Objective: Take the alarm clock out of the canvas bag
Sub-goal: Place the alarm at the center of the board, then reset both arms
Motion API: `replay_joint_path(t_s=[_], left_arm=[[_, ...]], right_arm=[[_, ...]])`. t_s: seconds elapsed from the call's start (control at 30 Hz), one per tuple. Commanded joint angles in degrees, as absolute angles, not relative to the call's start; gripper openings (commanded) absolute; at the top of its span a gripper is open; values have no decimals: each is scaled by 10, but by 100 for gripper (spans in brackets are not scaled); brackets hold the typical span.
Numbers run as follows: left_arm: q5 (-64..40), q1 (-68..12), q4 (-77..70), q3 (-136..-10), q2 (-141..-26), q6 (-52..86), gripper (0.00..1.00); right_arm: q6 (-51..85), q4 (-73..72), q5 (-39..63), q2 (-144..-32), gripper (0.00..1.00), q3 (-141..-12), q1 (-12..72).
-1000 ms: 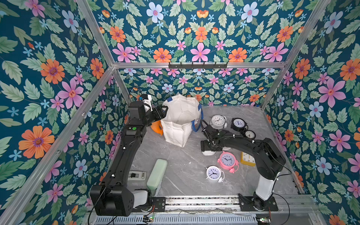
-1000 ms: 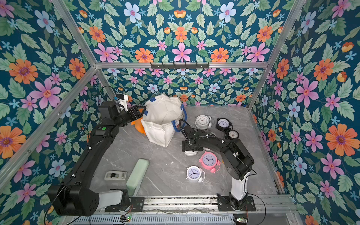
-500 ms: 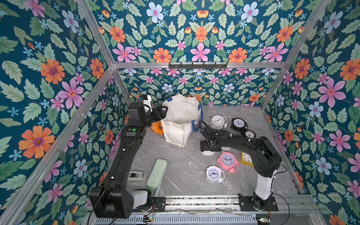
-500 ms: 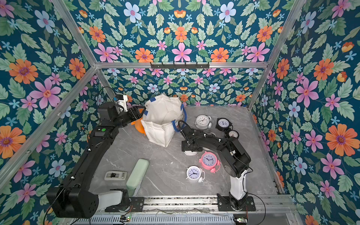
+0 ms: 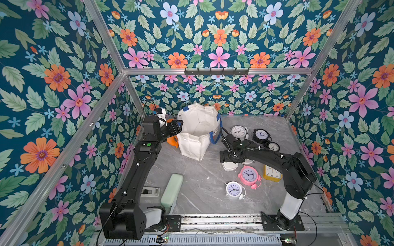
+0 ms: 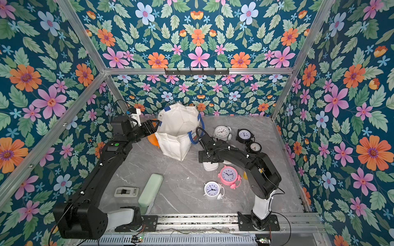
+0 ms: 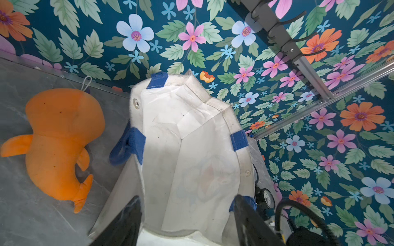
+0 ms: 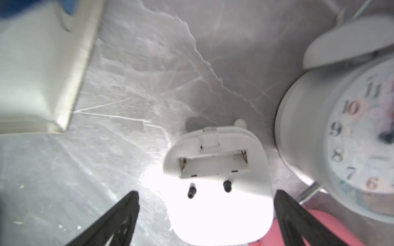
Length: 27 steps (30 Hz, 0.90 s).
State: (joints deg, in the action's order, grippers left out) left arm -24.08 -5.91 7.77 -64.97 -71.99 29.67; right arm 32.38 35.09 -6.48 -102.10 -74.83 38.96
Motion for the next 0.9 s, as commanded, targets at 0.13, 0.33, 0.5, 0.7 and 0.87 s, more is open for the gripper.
replay_joint_path(t_s=[0.13,0.33,0.5,0.7,0.87], left_arm=[[-215,-58,50,-651,-723,280,70],[-115,-58,19,-613,-692,259,76],[29,-58,-41,-537,-643,249,81],[202,-58,-152,-379,-586,222,91],[300,-56,-233,-280,-599,205,92]], right_arm=[[296,392,-80,-974,99,-769,389],[252,356,-103,-861,99,-745,386],[212,253,-128,-748,99,-651,350],[198,139,-131,-651,99,-519,236],[216,33,-111,-629,99,-403,110]])
